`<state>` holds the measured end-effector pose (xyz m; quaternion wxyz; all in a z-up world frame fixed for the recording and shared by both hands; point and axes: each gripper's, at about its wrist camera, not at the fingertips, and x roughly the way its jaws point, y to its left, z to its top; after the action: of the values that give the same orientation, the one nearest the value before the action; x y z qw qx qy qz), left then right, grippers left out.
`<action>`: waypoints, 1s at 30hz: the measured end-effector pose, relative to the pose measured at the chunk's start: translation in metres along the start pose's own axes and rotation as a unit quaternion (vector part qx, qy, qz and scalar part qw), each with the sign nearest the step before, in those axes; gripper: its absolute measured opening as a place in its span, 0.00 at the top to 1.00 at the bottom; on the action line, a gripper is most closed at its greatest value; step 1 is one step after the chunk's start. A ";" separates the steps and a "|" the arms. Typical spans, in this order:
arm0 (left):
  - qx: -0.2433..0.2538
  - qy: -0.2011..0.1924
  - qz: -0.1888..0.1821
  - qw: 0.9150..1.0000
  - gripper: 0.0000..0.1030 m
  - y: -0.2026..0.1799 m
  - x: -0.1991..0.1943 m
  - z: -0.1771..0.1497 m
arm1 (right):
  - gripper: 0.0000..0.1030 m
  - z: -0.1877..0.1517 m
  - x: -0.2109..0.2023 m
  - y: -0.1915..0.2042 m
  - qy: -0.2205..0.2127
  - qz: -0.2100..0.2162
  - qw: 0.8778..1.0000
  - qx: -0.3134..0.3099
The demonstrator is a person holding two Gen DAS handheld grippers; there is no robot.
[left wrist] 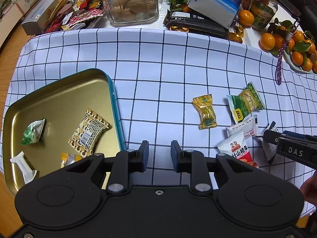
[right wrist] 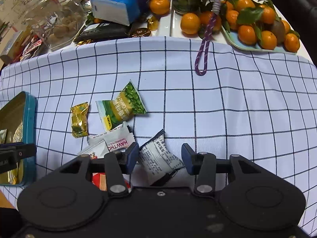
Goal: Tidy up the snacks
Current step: 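Grasp the white printed packet with the right tool while the left tool grasps the green candy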
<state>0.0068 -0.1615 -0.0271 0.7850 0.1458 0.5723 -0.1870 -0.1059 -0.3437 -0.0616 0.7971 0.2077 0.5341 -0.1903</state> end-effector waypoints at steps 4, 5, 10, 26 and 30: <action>0.000 0.006 -0.007 1.000 0.67 -0.001 0.002 -0.001 | 0.52 0.002 0.004 0.000 0.004 0.005 1.000 0.015; 0.000 0.006 -0.007 1.000 0.67 0.000 0.002 -0.001 | 0.52 0.003 0.006 0.001 0.009 0.008 1.000 0.019; -0.002 0.006 -0.002 1.000 0.67 0.004 0.002 -0.002 | 0.51 0.003 0.015 0.012 0.030 0.006 0.999 0.022; 0.042 0.022 -0.058 0.997 0.67 -0.021 0.006 -0.015 | 0.64 -0.008 0.002 -0.020 0.048 -0.033 0.991 0.120; 0.115 0.029 -0.104 0.987 0.67 -0.045 0.002 -0.031 | 0.65 -0.005 -0.008 -0.033 0.040 -0.049 0.988 0.141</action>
<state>-0.0395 -0.1876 -0.0388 0.7220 0.1804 0.5818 -0.3283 -0.1299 -0.3685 -0.0598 0.7275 0.2985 0.5434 -0.2940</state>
